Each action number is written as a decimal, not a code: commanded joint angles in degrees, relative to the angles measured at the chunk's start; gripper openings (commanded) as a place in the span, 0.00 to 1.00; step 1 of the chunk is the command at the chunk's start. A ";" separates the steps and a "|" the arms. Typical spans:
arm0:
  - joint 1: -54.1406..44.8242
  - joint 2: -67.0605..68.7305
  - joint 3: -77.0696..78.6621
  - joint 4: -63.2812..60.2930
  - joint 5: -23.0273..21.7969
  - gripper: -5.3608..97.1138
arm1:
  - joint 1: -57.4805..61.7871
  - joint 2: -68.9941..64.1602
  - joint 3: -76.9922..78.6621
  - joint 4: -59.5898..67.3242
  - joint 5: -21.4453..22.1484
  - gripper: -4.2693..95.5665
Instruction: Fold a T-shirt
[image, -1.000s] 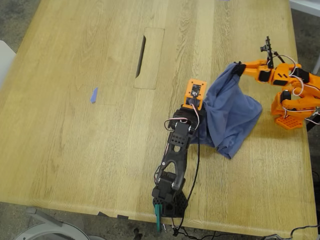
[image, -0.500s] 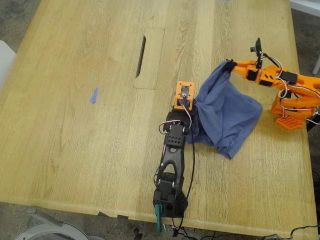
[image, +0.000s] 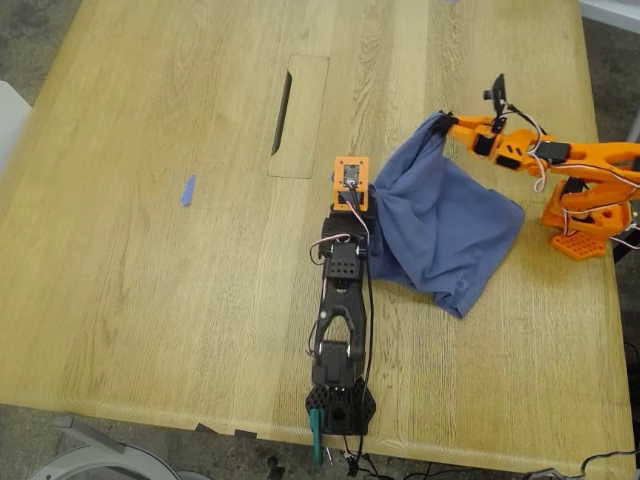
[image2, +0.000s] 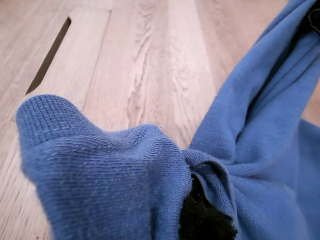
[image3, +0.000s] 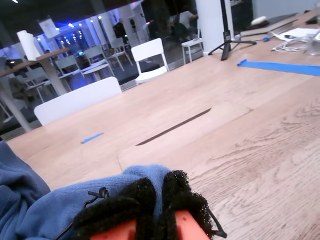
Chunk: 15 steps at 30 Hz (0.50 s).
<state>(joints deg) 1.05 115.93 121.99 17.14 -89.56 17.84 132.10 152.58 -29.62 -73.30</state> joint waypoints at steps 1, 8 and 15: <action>-2.72 -0.88 -4.22 -5.19 0.97 0.05 | 0.53 -4.22 -5.27 -4.57 -0.35 0.04; -5.89 -5.62 -3.87 -11.25 1.14 0.05 | 2.55 -14.59 -6.59 -12.48 0.00 0.04; -9.58 -13.01 -5.80 -18.81 1.14 0.05 | 5.98 -27.16 -14.50 -20.13 -0.18 0.04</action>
<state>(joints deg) -5.10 102.30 121.99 2.64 -89.03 22.15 106.26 143.53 -47.20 -73.30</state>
